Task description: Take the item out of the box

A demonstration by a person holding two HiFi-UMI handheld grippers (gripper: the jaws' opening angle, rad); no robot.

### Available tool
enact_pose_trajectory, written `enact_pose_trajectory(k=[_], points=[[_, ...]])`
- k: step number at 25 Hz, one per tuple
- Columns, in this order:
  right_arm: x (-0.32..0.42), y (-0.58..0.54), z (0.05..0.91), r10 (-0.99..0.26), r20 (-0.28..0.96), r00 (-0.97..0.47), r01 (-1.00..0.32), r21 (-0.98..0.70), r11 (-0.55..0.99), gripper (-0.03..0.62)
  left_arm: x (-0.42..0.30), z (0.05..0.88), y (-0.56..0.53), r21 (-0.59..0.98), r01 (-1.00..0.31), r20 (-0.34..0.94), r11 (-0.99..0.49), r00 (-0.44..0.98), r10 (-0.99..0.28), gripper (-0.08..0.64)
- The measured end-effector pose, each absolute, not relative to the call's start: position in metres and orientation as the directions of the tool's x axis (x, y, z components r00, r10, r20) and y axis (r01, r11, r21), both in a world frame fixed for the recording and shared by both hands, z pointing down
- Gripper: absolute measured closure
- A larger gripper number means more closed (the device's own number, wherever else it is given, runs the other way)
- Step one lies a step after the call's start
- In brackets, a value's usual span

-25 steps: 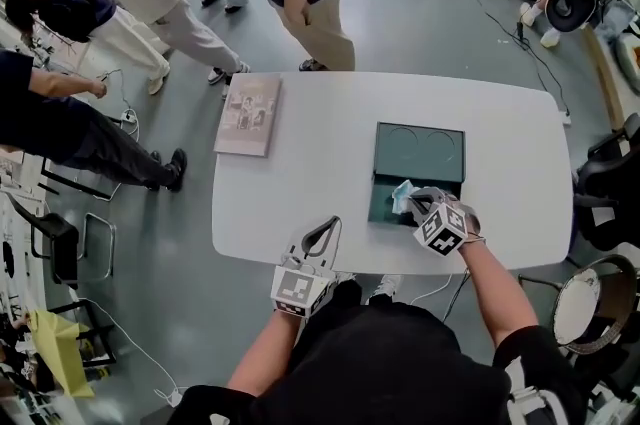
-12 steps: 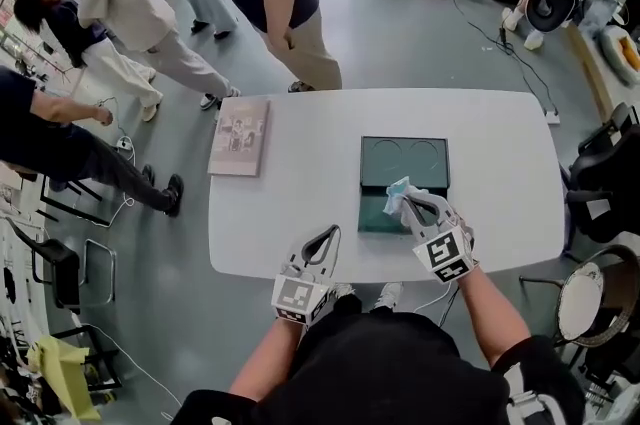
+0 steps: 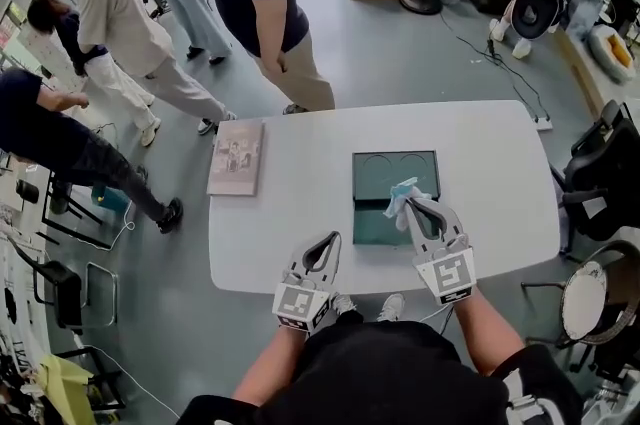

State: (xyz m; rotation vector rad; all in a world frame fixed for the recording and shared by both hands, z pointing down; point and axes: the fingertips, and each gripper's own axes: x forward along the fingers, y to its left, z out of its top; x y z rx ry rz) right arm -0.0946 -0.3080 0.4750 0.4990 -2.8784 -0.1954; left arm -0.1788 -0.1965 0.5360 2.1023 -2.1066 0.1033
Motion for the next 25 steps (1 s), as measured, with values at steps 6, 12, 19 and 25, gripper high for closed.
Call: enact_pose_trajectory(k=[6, 12, 19, 25], points=[[-0.076, -0.309, 0.452, -0.401, 0.087, -0.912, -0.390, 0.119, 0.913, 0.584, -0.177, 0.521, -0.203, 0.051, -0.999, 0.125, 0.001, 0.006, -0.992, 0.549], [-0.063, -0.304, 0.444, -0.435, 0.049, -0.899, -0.429, 0.102, 0.898, 0.584, -0.177, 0.511, -0.202, 0.046, -0.999, 0.102, -0.005, 0.009, -0.995, 0.549], [-0.058, -0.299, 0.438, -0.445, 0.021, -0.895, -0.440, 0.120, 0.890, 0.585, -0.173, 0.505, -0.200, 0.035, -0.999, 0.080, -0.012, 0.015, -0.997, 0.549], [-0.063, -0.295, 0.433, -0.439, 0.010, -0.898, -0.434, 0.136, 0.891, 0.584, -0.176, 0.502, -0.196, 0.035, -0.999, 0.081, -0.007, 0.010, -0.997, 0.549]])
